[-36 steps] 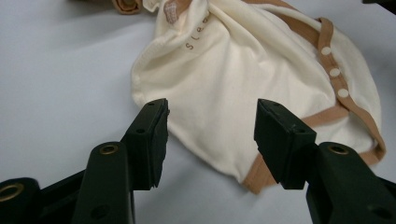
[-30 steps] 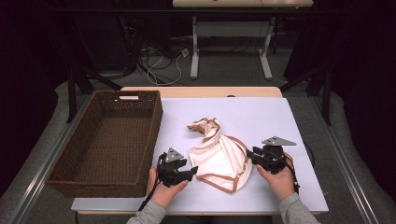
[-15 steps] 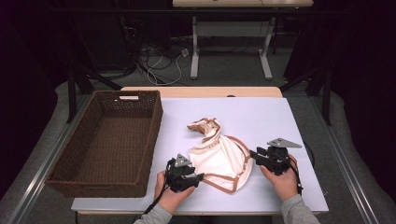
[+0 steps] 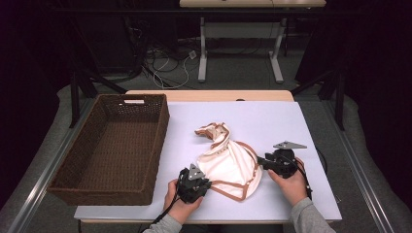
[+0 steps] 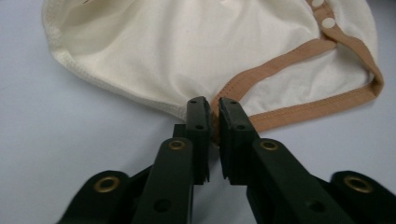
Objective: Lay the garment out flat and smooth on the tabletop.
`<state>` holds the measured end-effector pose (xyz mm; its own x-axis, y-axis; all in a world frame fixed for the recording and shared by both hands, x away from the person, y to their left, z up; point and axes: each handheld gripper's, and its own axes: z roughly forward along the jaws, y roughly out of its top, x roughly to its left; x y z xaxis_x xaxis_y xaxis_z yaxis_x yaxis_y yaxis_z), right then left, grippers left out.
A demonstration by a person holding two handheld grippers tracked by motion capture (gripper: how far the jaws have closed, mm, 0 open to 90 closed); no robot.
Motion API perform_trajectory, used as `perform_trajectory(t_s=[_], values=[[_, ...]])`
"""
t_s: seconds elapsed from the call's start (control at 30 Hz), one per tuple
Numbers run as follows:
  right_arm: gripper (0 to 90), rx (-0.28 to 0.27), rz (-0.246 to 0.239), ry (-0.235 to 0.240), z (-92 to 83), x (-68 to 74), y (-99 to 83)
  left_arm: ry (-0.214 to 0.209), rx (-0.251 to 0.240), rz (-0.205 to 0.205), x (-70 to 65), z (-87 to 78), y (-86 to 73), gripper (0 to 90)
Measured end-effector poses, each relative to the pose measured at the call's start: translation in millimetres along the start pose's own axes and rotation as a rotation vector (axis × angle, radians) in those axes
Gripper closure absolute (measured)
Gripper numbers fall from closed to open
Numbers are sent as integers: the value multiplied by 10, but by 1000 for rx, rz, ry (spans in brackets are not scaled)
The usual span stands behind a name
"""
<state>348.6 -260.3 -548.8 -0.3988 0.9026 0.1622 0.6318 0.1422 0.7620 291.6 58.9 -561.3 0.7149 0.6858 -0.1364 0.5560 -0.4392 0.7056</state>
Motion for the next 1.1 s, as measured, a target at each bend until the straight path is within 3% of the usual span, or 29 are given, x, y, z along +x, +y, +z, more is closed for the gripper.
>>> perform_trajectory(t_s=[0.1, 0.27, 0.4, 0.63, 0.7, 0.8, 0.9, 1.0, 1.1], values=[[572, -8, -2, 6, 50, 2, 18, -9, -3, -10, 8, -4, 3, 871], [595, -2, 6, 19, 109, 22, 133, 14, -11, -21, 69, -103, 22, 876], [637, 2, -34, 4, 198, 69, 273, 20, -28, -56, 157, -216, 10, 876], [657, 42, -65, 8, 516, 185, 466, 37, -11, -73, 248, -290, -35, 876], [663, 75, -83, -12, 611, 216, 492, 37, -9, -79, 279, -295, -39, 876], [748, 85, -85, -8, 692, 232, 514, 50, -12, -82, 295, -305, -42, 876], [881, 103, -56, -3, 706, 221, 510, 54, -8, -88, 317, -305, -49, 876], [893, 123, -24, 6, 676, 182, 495, 56, -4, -91, 342, -300, -56, 876], [895, 134, -40, -6, 607, 160, 485, 64, -6, -88, 362, -304, -59, 876]])
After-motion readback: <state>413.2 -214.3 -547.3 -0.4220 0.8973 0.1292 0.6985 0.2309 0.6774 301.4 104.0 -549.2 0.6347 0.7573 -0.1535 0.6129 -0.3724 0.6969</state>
